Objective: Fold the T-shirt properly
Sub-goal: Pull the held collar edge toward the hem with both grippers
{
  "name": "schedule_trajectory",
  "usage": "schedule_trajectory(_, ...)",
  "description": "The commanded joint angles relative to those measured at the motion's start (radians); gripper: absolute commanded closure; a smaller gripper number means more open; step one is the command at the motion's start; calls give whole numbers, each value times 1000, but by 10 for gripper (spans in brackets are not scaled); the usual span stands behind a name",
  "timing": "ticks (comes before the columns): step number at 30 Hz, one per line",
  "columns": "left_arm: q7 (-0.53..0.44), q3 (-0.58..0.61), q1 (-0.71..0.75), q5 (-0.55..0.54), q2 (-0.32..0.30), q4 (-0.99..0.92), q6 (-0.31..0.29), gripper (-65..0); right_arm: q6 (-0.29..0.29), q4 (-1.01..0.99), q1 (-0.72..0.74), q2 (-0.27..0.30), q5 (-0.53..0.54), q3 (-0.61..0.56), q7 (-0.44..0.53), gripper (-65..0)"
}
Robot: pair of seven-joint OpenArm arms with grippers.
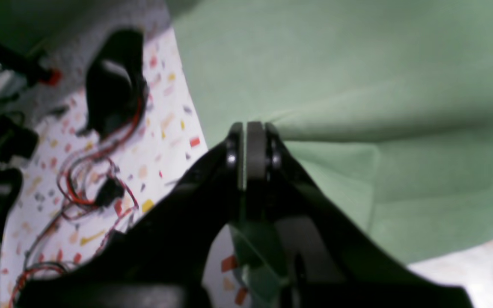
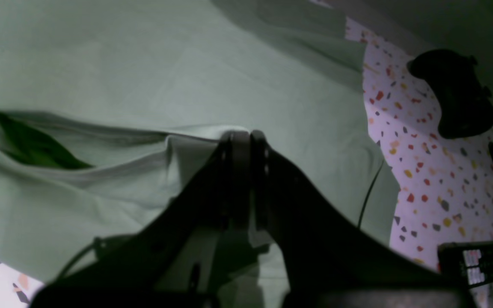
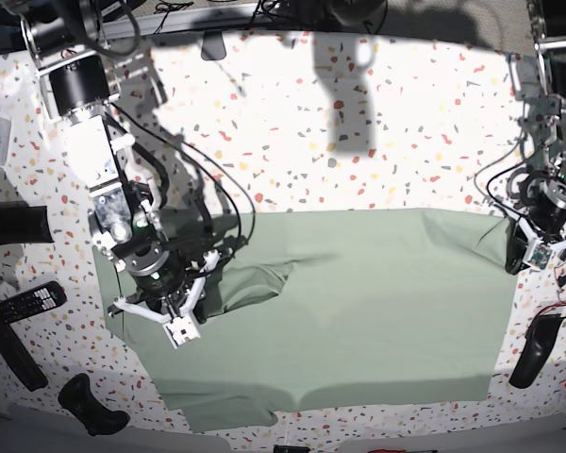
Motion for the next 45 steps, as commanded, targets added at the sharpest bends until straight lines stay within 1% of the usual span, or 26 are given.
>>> schedule_trajectory(1,-34,-6,-43,-15,-19,-4,14,0,-4,18,28,8,-2,8,27,0)
schedule_trajectory(3,-59,-6,-65,-14,-19,-41,14,0,-5,18,28,8,-11,8,24,0)
schedule_trajectory(5,-93,-6,-76,-15,-19,-59,14,0,-7,18,27,8,-58,8,18,0)
schedule_trajectory(7,-109,-6,-77,-15,-19,-60,14,0,-43,18,27,8,-103,8,12,0)
schedule_trajectory(9,-109,-6,-77,-14,-19,-60,14,0,-59,18,27,8,-132,8,13,0)
schedule_trajectory(18,-111,-6,-77,-3,-19,-60,13,0,-68,18,27,8,-133,8,13,0)
schedule_trajectory(25,-111,-2,-77,-4,-23,-60,13,0,-68,-10,27,8,-129,8,40,0)
schedule_trajectory(27,-111,29,-77,-3,-37,-60,13,0,-68,-34,27,8,-130,8,43,0)
schedule_trajectory(31,-111,146,-80,-3,-84,-60,14,0,-68,-76,27,8,-129,8,59,0)
schedule_trajectory(34,-107,214,-97,16,-102,-60,15,0,-68,-81,27,8,-129,8,61,0)
schedule_trajectory(37,-106,239,-131,79,-105,-60,18,0,-68,-81,27,8,-129,8,61,0)
schedule_trajectory(42,-107,242,-203,83,-105,-60,18,0,-68,-81,27,8,-128,8,60,0)
schedule_trajectory(45,-103,276,-225,83,-105,-61,18,0,-68,-81,27,8,-122,8,59,0)
